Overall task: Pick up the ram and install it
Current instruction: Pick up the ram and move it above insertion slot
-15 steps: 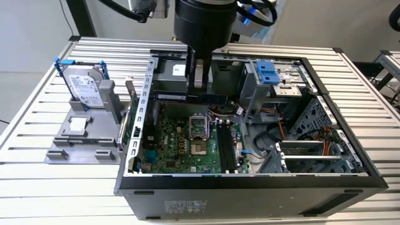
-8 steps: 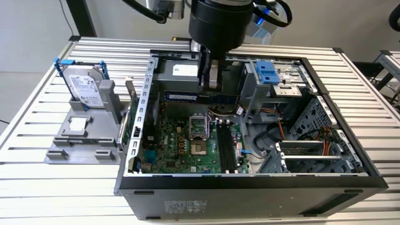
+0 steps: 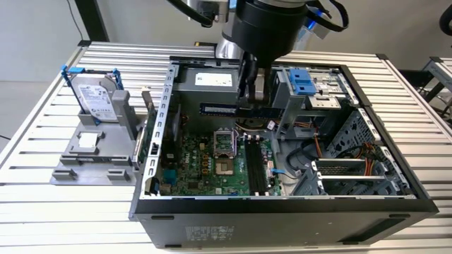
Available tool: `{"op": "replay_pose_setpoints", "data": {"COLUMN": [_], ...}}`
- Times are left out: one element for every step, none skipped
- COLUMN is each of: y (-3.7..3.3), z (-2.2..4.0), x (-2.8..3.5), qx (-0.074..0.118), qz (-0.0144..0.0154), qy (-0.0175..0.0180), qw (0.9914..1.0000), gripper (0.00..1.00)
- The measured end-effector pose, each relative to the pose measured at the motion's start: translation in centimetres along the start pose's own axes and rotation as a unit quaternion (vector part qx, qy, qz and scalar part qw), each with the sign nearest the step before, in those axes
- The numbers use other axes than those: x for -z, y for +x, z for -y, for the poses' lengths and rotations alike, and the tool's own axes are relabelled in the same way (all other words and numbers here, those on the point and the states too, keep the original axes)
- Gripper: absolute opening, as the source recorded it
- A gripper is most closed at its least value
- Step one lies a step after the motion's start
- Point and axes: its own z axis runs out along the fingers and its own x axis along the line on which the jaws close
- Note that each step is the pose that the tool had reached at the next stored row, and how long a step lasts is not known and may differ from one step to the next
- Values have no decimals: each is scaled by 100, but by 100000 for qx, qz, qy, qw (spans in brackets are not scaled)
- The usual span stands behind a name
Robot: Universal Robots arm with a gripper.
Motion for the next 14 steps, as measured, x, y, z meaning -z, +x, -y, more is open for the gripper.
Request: {"op": "replay_pose_setpoints", "data": {"y": [-1,-2,-4,-5,-6,-7,-8,-10,-11,-12,-13,-14,-16,-17], "z": [25,49,74,99,124,149,173,199,223,246,270,291,314,337], "x": [1,3,4,6,8,9,11,12,14,16,17,18,20,21], "qx": [-1,2,3,6,2,-1,-1,1,5,2,3,-1,-3,-1], "qz": [4,5,3,0,0,4,4,1,-1,-4,1,1,0,-1], "qy": [-9,-17,-27,-37,-47,-56,-66,-78,-86,-92,-100,-105,-113,-119], "qw": [100000,100000,100000,100000,100000,100000,100000,100000,100000,100000,100000,100000,100000,100000], "gripper": [0,0,0,0,0,0,0,0,0,0,0,0,0,0]}}
